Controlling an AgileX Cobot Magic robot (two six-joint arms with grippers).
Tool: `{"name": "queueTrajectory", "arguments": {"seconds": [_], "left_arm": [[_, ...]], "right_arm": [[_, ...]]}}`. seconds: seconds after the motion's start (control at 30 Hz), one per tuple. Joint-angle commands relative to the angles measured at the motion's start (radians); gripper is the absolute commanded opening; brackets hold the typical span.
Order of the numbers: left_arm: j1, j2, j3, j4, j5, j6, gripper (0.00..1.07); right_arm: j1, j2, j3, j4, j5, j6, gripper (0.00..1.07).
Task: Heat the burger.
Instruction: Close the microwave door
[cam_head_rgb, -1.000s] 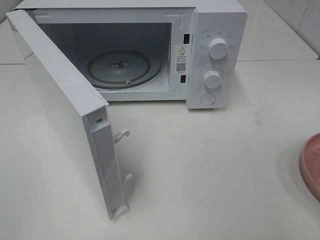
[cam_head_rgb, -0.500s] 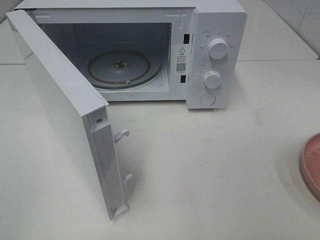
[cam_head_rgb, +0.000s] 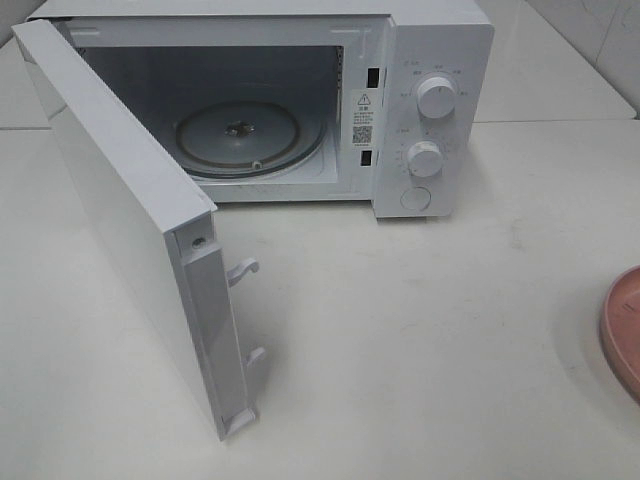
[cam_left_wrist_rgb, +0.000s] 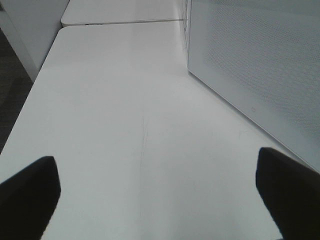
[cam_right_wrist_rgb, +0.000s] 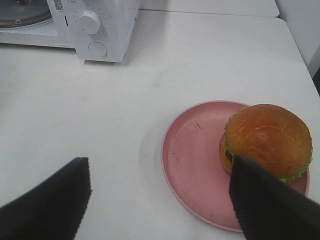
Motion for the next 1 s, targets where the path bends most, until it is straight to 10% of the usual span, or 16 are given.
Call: {"name": "queueTrajectory", "arguments": {"seconds": [0.03,1.0], "left_arm": [[0.001,-0.014,0.003,-0.003,0.001,0.001,1.00],[0.001,-0.014,0.003,-0.003,0.001,0.001,1.00]], "right_arm": [[-0.007,-0.029,0.000,-0.002,-0.013,-0.008,0.76],[-0.007,-0.029,0.000,-0.002,-0.013,-0.006,0.76]]}}
